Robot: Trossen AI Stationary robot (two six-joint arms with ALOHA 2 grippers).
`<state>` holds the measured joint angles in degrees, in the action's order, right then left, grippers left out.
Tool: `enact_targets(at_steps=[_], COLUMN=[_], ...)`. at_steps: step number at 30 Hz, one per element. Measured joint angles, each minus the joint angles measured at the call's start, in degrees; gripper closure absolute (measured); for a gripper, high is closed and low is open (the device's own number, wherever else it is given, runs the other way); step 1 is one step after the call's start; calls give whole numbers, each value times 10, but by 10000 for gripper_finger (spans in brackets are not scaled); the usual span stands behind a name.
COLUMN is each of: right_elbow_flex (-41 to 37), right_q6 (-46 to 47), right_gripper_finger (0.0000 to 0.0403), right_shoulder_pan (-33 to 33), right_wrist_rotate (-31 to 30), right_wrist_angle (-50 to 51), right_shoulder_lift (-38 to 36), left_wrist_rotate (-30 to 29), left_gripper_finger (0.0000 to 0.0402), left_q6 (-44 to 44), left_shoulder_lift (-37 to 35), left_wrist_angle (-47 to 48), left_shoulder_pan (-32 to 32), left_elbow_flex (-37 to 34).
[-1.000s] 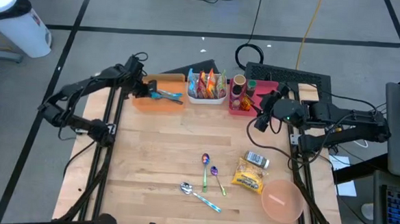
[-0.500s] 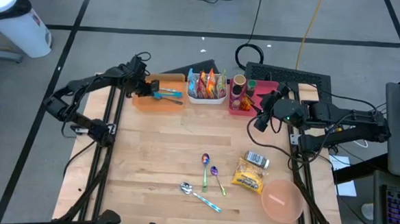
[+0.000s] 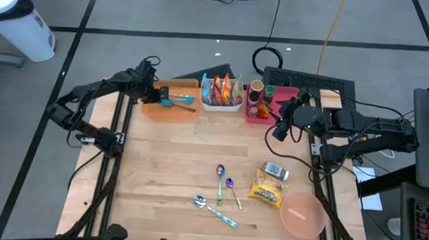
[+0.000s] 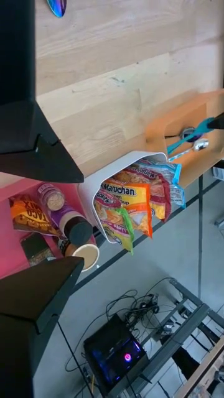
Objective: Pick & Place Food Item
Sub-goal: Put the blue baby spoon into the orange bin, then put the blue spoon into the orange bin
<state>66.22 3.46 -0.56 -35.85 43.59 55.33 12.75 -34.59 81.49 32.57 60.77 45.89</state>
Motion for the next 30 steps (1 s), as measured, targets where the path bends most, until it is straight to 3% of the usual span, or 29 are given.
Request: enact_targets(at_steps=[13, 16, 24, 27, 30], right_elbow_flex=[0, 0, 0, 0, 0], right_q6=[0, 0, -37, -43, -42], right_gripper_finger=[207, 207, 206, 206, 206], right_shoulder_pan=[0, 0, 0, 0, 0], right_wrist_rotate=[0, 0, 0, 0, 0], right_wrist_angle=[0, 0, 0, 0, -1], right_shoulder_lift=[0, 0, 0, 0, 0], left_wrist_rotate=[18, 69, 315, 343, 315], left_gripper_finger=[214, 203, 199, 199, 199], left_q6=[15, 17, 32, 44, 49], left_shoulder_lift=[0, 0, -2, -23, -46], left_wrist_angle=[-18, -21, -27, -27, -29], left_shoulder_pan=[5, 17, 37, 24, -2], left_elbow_flex=[5, 25, 128, 178, 234])
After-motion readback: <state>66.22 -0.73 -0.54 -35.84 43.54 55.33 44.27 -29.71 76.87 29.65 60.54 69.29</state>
